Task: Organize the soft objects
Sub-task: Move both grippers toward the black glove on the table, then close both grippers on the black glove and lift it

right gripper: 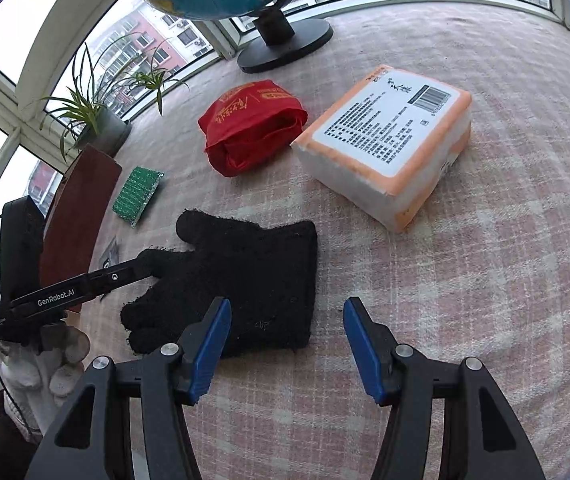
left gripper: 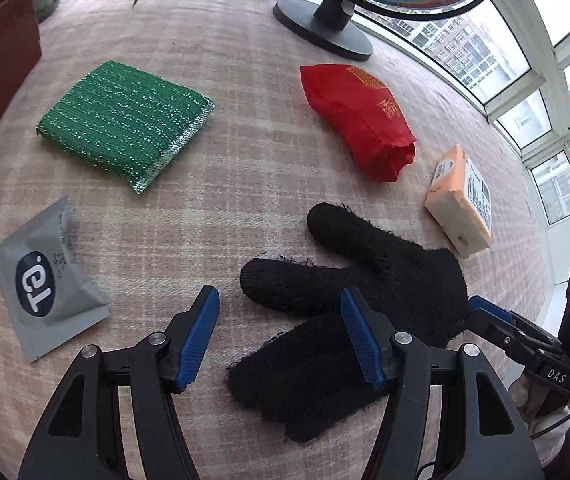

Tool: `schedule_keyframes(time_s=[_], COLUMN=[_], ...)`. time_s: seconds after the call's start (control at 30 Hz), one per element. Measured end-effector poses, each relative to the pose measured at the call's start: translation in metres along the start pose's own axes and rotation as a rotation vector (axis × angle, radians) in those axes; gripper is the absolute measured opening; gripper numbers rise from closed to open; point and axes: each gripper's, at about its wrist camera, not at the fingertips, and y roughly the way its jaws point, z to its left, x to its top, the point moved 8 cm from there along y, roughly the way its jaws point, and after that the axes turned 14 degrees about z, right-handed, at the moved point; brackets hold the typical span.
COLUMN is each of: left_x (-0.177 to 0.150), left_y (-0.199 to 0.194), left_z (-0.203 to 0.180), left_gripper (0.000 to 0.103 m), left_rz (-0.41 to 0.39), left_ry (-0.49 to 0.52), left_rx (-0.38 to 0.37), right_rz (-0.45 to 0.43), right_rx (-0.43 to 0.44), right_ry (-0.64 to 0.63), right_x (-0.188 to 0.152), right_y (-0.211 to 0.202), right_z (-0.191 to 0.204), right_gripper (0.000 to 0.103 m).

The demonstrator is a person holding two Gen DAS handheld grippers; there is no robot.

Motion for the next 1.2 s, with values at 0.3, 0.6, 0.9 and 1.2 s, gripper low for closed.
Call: schedule_keyframes(time_s=[0.3,0.6,0.9,1.2], left_x=[0.004,0.010,0.011,0.009], left_y=[0.002,0.006,0.000,-0.031], left_z=[-0.008,-0.005,-0.006,-0.014], left_gripper=[0.061,0.014,0.005,0.005], left_rz=[-0.032,-0.046,-0.074,-0.121], left_ry=[-0.006,-0.018,-0.004,0.016], left_rx=[-0.012,0.052,0.084,0.040], right_rz=[0.003,0.021,0.011,-0.056], right_rx=[0.023,-0.001,-0.052,-0.047], right_ry=[-0.036,-0.055,-0.069,-0.086], right_x=[0.009,0.013,0.011,0.008], right_y=[0.008,0.021,0.020,-0.006], right_z=[0.009,0.015,0.020,0.037], right_gripper=[0.051,0.028,0.007,0.006])
